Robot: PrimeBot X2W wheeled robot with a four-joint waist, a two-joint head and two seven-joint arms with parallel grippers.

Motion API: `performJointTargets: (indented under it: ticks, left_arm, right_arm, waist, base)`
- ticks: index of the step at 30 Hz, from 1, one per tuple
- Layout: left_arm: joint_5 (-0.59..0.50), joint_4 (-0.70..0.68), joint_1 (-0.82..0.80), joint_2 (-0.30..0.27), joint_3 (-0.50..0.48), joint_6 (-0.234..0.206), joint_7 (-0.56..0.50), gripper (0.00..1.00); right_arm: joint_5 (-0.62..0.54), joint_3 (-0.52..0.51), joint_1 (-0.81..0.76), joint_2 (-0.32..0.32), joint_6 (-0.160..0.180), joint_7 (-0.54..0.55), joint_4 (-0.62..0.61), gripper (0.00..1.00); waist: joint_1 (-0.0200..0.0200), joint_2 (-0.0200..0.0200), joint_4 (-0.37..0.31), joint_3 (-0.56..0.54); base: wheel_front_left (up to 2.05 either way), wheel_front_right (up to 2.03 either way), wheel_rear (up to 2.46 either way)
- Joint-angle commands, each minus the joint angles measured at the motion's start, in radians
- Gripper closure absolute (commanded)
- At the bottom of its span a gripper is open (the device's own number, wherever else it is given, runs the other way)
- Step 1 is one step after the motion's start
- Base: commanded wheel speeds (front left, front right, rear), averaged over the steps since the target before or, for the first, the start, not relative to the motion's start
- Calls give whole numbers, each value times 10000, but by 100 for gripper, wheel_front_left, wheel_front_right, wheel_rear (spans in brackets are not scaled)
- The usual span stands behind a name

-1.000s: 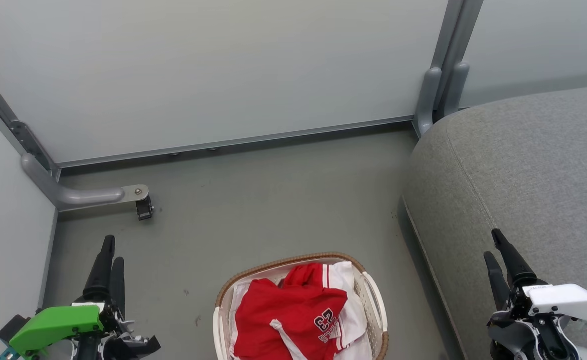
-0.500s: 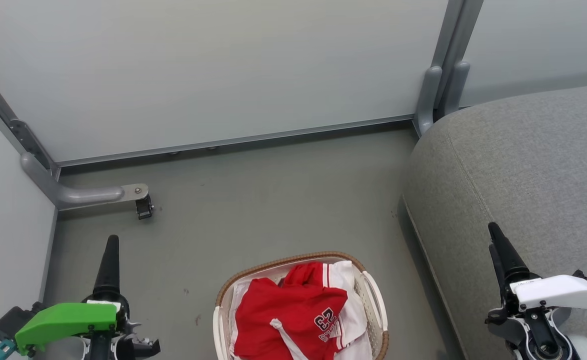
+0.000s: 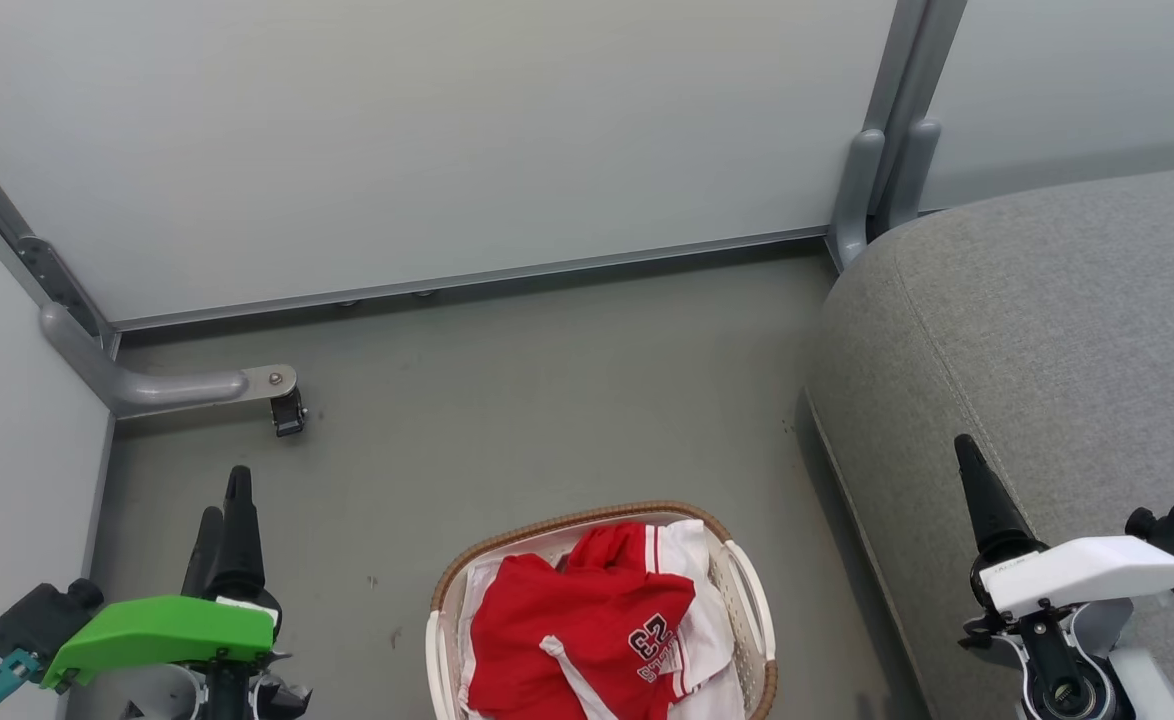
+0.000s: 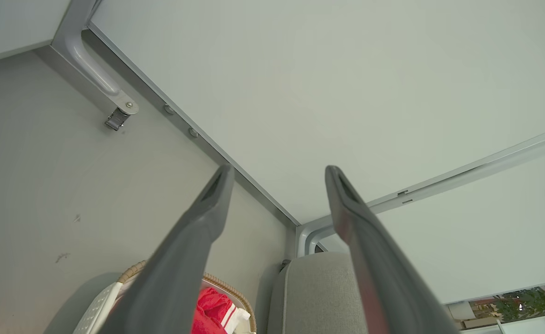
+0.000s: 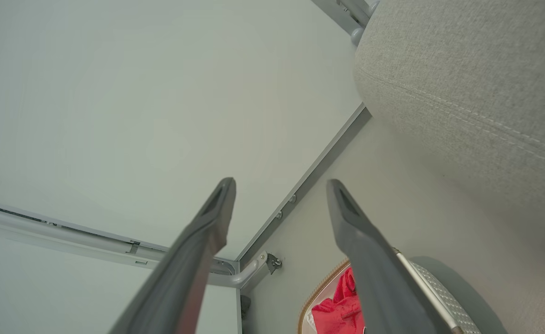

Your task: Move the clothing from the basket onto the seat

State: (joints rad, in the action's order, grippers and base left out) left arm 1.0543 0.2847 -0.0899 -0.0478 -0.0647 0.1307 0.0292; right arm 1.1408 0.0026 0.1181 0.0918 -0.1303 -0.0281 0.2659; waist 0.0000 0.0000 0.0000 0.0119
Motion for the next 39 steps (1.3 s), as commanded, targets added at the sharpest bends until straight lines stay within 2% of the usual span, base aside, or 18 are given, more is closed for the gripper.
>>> performJointTargets:
  ticks: [1, 17, 39]
  left_arm:
    - [-500, -150, -99, -120, 28, 0, 107, 0]
    - [-3105, 73, 30, -165, 347, 0, 652, 0]
    - [-5689, -217, 205, -147, 376, -23, 1271, 0]
  right_arm:
    - [-439, 12, 282, 116, -3, -134, -117, 0]
    - [-3228, 108, 299, 226, -3, -673, -64, 0]
    - [-5784, 345, 316, 200, -4, -1290, -39, 0]
  waist:
    - [0, 0, 0, -1]
    - [0, 0, -16, 46]
    - [0, 0, -29, 120]
  base:
    - [0, 0, 0]
    - [0, 0, 0]
    - [0, 0, 0]
